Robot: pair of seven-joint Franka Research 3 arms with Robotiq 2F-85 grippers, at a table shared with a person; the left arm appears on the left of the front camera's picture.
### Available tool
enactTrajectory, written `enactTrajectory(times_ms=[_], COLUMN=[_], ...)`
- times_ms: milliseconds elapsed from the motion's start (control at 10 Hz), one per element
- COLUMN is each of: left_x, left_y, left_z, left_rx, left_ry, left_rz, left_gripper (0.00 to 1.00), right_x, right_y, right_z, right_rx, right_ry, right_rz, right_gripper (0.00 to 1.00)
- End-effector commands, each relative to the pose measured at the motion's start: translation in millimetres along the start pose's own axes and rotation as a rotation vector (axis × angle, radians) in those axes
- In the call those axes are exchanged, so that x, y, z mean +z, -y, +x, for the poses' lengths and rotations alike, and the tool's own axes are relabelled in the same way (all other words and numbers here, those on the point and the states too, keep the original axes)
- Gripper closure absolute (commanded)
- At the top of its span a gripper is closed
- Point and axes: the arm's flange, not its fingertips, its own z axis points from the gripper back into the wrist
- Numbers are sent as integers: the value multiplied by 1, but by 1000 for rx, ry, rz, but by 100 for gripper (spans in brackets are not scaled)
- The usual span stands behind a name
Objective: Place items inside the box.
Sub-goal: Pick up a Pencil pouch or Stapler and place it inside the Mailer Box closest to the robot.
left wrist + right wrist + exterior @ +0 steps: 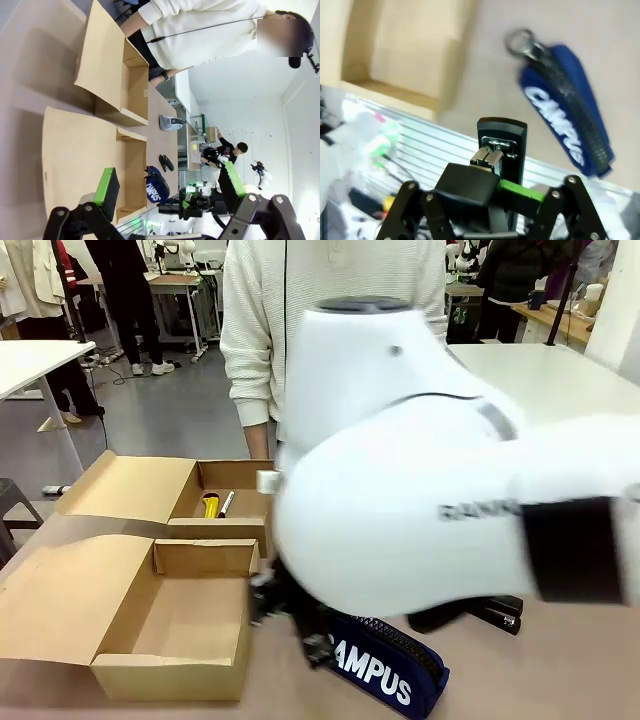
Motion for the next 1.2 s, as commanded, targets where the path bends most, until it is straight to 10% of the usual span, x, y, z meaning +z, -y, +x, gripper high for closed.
enactTrajectory(times_ms=[0, 400, 1100], left_x=[-1, -1, -1], left_y=[0, 0, 0], left_z=[0, 0, 0], left_rx=[-20, -20, -20], left_ry=[9, 9, 9], left_rz=[-23, -23, -23], left_gripper=[0, 0, 0], right_x=[-12, -68, -109], right_y=[-57, -158, -112], right_z=[45, 96, 117], right_rx=[-57, -165, -284], right_ry=[44, 33, 70], right_rz=[34, -33, -33], right_gripper=[100, 100, 100])
